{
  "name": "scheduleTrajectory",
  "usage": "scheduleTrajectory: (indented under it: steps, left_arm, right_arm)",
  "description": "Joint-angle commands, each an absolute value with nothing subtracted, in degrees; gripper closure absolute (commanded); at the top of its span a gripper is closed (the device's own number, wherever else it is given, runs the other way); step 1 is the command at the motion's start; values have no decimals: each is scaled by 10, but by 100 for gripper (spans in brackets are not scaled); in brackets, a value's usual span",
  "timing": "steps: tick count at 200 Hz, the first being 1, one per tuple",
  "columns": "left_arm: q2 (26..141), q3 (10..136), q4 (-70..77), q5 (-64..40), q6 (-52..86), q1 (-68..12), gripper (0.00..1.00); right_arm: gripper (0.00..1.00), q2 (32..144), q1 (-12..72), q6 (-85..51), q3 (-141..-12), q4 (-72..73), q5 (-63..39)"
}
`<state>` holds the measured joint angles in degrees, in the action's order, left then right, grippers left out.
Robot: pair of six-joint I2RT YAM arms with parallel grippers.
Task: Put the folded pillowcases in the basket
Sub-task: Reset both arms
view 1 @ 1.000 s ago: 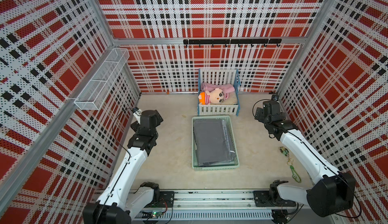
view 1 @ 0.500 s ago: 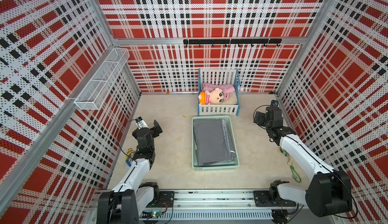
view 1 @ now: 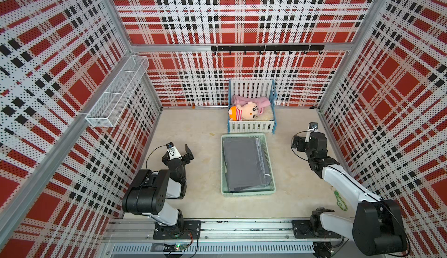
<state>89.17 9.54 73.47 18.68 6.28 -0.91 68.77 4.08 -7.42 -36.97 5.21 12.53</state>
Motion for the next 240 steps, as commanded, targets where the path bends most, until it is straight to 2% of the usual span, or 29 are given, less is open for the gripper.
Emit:
scheduleTrajectory:
  steps: [1, 27, 48, 71, 85, 94, 103, 240]
  left_arm:
    - [890, 118, 780, 217, 49, -18, 1]
    - [890, 118, 779, 217, 50, -18, 1]
    - [889, 118, 779, 217, 49, -18, 1]
    - [889, 117, 779, 216, 49, -18, 1]
    - [889, 118, 779, 216, 49, -18, 1]
    - [889, 118, 779, 216, 49, -18, 1]
    - [889, 118, 779, 216, 49, -18, 1]
    - [889, 121, 776, 227, 40, -27, 1]
  right_arm:
    - [0, 708, 18, -23, -359, 121, 57]
    - [0, 753, 7, -42, -288, 270, 82]
    - [0, 805, 3, -63, -181, 534, 80]
    - [0, 897, 2, -45, -147, 692, 48]
    - [0, 879, 17, -15, -181, 590, 17]
    - [0, 889, 15, -19, -172, 627, 19]
    - [0, 881, 14, -19, -181, 594, 16]
    - [0, 887, 10, -29, -187, 594, 22]
